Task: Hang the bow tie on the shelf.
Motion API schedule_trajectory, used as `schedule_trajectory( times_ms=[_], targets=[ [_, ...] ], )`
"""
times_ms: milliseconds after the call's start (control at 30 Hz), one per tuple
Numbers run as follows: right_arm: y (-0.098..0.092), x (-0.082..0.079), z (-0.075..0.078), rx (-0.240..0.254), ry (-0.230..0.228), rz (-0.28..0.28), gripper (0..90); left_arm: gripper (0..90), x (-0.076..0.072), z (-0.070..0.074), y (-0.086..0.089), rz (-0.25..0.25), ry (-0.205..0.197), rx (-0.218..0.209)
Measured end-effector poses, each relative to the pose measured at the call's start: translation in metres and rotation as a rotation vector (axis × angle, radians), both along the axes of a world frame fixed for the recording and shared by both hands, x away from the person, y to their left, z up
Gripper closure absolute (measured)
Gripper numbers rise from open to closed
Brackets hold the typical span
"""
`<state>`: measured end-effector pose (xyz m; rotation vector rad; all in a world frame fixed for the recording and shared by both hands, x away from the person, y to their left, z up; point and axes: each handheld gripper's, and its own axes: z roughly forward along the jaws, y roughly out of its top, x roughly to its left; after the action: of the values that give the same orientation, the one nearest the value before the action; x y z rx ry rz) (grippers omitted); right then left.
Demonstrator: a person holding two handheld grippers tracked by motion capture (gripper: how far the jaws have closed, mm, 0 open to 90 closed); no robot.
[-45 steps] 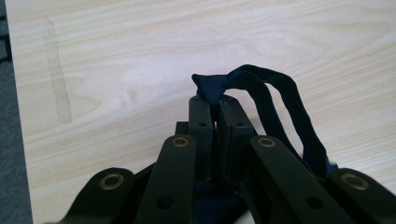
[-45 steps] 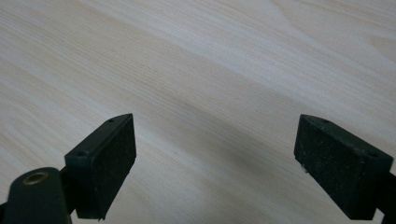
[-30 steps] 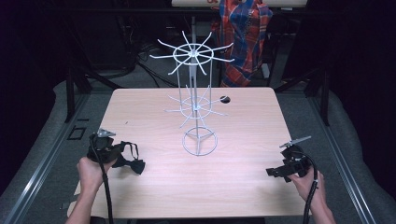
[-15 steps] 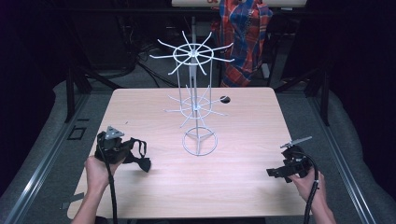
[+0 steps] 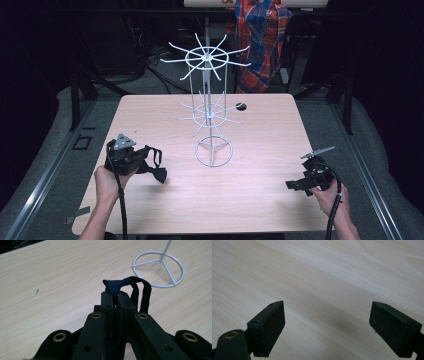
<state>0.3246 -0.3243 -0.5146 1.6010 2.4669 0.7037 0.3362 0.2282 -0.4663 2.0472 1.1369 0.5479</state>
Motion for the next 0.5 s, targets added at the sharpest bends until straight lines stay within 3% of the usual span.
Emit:
schedule_trajectory(
  times_ms=[500],
  targets=[
    [0.000,0.000,0.001,0.003,-0.002,0.006,13.0,85.0,0.000,0.008,-0.014,-0.053,-0.025,-0.013]
  ],
)
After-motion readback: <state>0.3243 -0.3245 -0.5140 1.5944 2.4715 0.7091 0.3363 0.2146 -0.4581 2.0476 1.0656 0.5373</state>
